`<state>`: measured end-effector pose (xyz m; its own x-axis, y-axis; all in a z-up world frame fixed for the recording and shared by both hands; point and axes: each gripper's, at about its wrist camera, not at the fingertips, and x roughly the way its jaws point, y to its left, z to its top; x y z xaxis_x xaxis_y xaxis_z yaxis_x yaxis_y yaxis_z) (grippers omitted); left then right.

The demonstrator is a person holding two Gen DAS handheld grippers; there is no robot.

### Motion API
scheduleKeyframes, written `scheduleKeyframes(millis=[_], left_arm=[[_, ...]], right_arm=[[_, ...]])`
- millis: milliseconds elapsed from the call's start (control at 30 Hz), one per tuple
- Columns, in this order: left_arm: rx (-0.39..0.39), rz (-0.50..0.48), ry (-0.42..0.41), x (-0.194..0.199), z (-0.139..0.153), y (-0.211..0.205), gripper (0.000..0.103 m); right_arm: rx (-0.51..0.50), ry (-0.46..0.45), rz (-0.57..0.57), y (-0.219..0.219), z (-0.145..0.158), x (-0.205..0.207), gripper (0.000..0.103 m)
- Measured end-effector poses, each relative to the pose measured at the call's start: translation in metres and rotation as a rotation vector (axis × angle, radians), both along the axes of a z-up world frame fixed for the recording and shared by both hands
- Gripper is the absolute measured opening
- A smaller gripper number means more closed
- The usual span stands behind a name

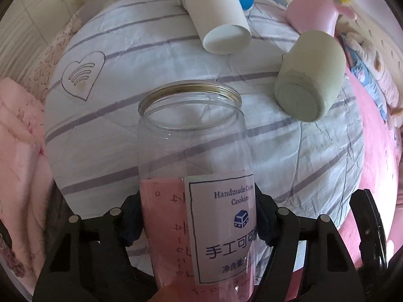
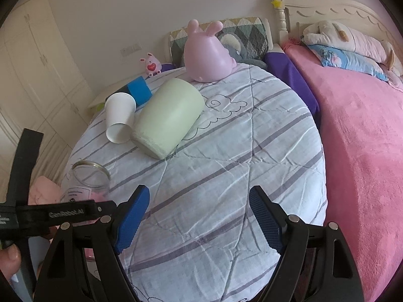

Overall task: Flip cup upright
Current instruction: 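Close the left tool around the body of the upright jar, then lift the jar with the left tool and carry it toward the cups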

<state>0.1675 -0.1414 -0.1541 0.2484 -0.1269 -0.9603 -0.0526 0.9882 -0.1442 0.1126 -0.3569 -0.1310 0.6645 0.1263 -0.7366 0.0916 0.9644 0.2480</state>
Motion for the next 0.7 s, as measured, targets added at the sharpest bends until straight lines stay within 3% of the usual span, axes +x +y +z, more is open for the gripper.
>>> scheduleKeyframes(millis=[167,333,433,567,700], left_arm=[[-0.024,-0.022,-0.034,-0.001,0.007,0.007,0.071],[0.020,-0.061,-0.171,-0.009,0.030,0.011,0.071],[0.042,-0.085,-0.303,-0.009,0.045,0.014,0.071],[0.098,-0.119,-0.576,-0.004,0.060,0.017,0.071],[0.232,-0.172,-0.854,-0.007,0.060,0.007,0.071]], right_arm=[[-0.001,0.004,-0.019,-0.005,-0.001,-0.003,0.083],[-0.002,0.002,-0.040,-0.009,0.000,-0.007,0.083],[-0.006,0.001,-0.047,-0.008,0.002,-0.010,0.083],[-0.016,0.002,-0.054,-0.005,0.004,-0.014,0.083],[-0.041,0.012,-0.066,0.000,0.006,-0.020,0.083]])
